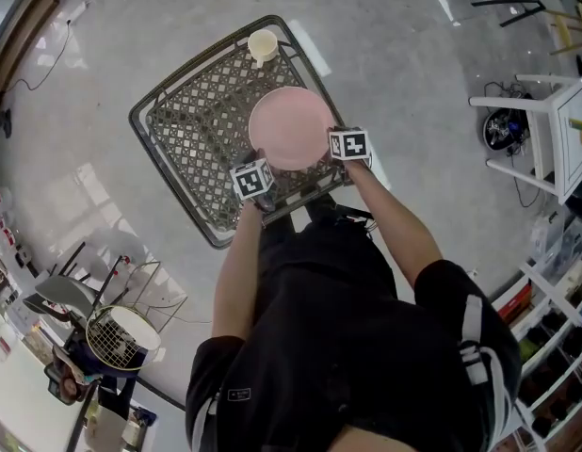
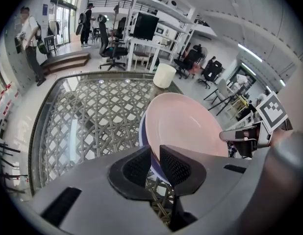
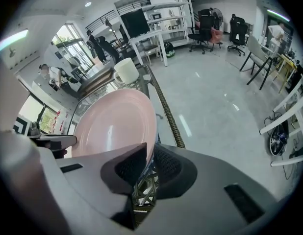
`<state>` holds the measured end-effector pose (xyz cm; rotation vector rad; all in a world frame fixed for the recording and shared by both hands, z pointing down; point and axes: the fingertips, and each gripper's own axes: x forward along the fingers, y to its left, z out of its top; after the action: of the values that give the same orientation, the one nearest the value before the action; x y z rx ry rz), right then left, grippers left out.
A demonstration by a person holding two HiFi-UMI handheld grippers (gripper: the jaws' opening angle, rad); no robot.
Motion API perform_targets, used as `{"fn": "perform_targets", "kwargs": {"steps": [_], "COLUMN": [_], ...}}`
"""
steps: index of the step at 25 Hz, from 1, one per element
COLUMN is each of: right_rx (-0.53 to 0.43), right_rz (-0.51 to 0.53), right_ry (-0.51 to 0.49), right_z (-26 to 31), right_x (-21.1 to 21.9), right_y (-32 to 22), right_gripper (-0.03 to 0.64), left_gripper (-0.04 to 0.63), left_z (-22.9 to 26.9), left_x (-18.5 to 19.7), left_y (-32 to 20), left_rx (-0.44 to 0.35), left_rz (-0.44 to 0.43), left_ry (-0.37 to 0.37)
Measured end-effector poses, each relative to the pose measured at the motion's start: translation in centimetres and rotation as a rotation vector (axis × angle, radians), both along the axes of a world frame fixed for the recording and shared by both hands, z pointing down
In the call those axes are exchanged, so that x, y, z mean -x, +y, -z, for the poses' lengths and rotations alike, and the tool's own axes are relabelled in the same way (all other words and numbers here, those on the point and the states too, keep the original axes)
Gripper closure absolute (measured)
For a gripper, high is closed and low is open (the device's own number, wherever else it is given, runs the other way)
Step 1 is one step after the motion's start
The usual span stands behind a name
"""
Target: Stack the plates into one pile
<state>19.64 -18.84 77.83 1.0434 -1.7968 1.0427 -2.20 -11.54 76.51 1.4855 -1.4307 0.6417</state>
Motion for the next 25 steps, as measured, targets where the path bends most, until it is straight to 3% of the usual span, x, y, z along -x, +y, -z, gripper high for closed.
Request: {"fn": "perform_targets", "kwargs": {"steps": [9, 16, 22, 25], "right_rx": [-0.005, -0.052, -0.126, -0.181], "right_rz": [0.043, 0.066, 0.072, 0.07], "right_ry": [0.012, 0.018, -0.027, -0.078], "right_z": [-0.6, 0.5, 3.4, 5.9], "right_x": [0.5, 0.3, 0.6, 1.2], "right_y": [0.3, 0.2, -0.7, -1.1], "right_gripper": [0.575, 0.519, 0.514, 0.514], "left_gripper": [0.522, 0.485, 0.489, 0.529], "left_z": [-1.2, -0.1, 3.9, 7.1], "left_x": [0.3, 0.7, 1.8, 1.9], "left_y": [0.2, 0.1, -0.1, -0.3], "left_rx": [0.035, 0.01, -0.086, -0.169], "left_rz": [0.023, 0.03, 0.083, 0.103], "left_ry": [-0.023, -0.047, -0.072, -0.064]}}
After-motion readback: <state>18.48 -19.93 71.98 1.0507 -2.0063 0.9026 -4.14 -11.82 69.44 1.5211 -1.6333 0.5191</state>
